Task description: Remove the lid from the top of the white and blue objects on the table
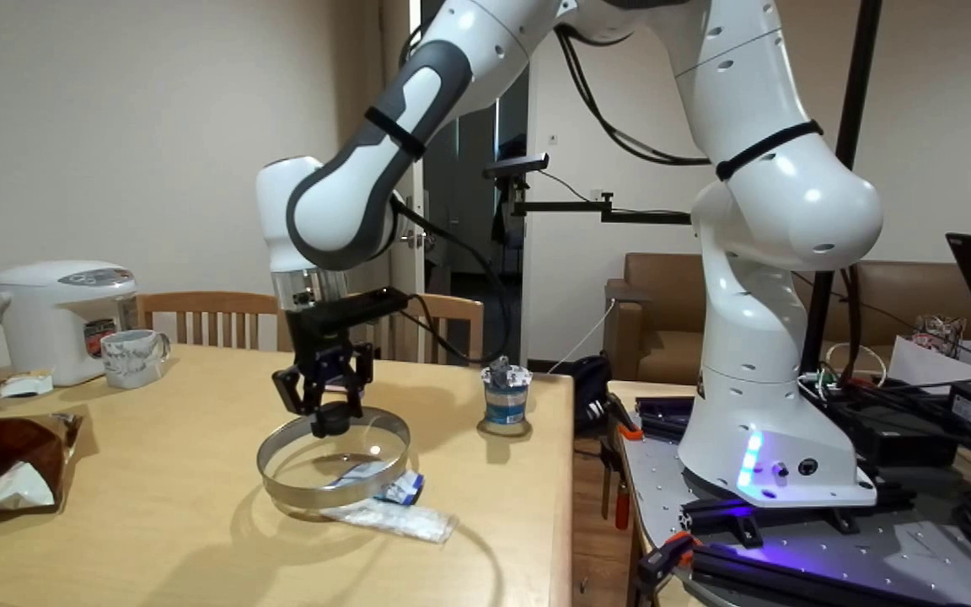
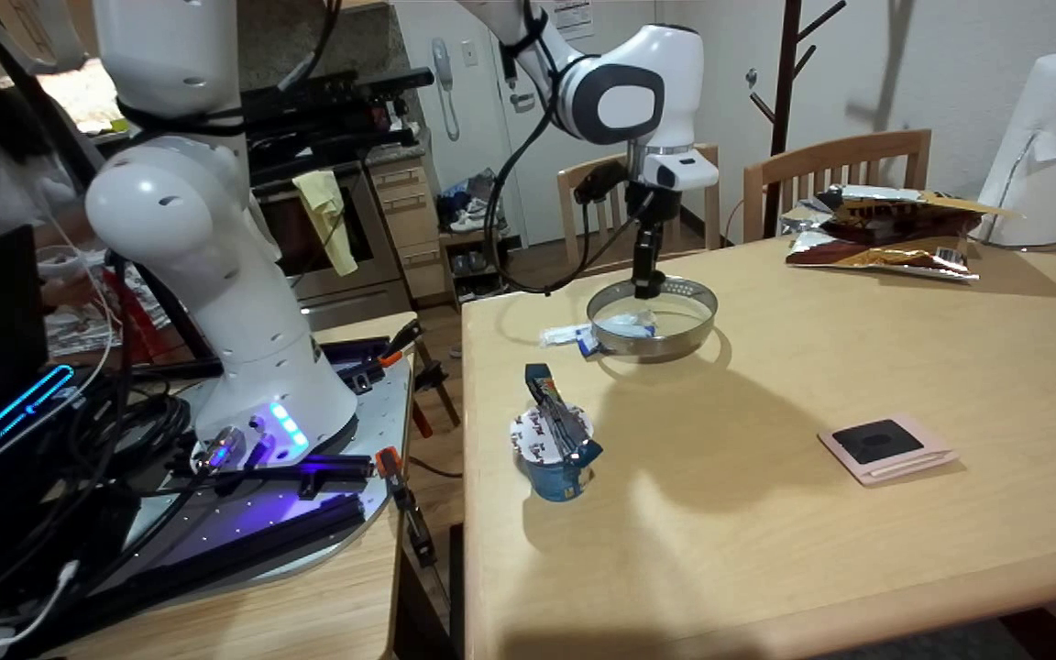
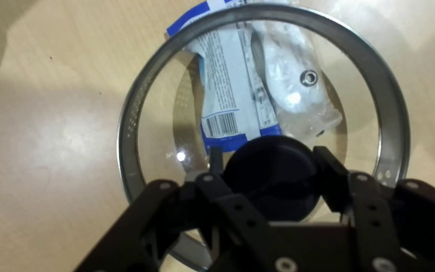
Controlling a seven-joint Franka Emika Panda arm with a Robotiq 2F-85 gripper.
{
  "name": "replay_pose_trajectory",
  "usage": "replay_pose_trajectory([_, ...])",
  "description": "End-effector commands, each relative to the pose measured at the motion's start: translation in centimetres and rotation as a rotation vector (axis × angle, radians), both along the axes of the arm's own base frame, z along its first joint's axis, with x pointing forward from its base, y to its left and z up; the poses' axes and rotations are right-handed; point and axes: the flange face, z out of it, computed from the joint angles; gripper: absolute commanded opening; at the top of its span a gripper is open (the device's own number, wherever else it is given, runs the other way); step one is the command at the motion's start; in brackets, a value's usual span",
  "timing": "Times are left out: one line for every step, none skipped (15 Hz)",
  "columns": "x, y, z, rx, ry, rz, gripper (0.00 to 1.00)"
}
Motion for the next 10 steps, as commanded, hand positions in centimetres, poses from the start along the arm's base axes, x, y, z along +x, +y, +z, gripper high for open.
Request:
replay_pose_trajectory([2.3,-1.1,2.0,-0.047,-0.009,0.0,0.35])
replay_pose_trajectory([2.8,-1.3,2.8,-0.062,-0.014,-0.003,0.35])
replay_pose_trajectory([3.2,-1.5,3.7,-0.067,-0.013,0.002,0.35])
replay_pose_trajectory([3.6,-1.6,4.7,-0.075,-0.014,0.002,0.35])
replay_pose_trajectory([4.1,-1.6,5.3,-0.082,-0.017,0.004,0.35])
replay_pose_trajectory([4.6,-1.5,5.7,-0.09,-0.019,0.007,0.35])
replay_pose_trajectory([5.1,-1.4,6.2,-0.091,-0.023,0.013,0.35])
replay_pose_trajectory([5.7,-0.9,5.4,-0.094,-0.028,0.021,0.35])
replay_pose_trajectory([6.1,-0.7,5.6,-0.096,-0.035,0.027,0.35])
replay_pose_trajectory([6.6,-0.5,5.6,-0.1,-0.043,0.035,0.35])
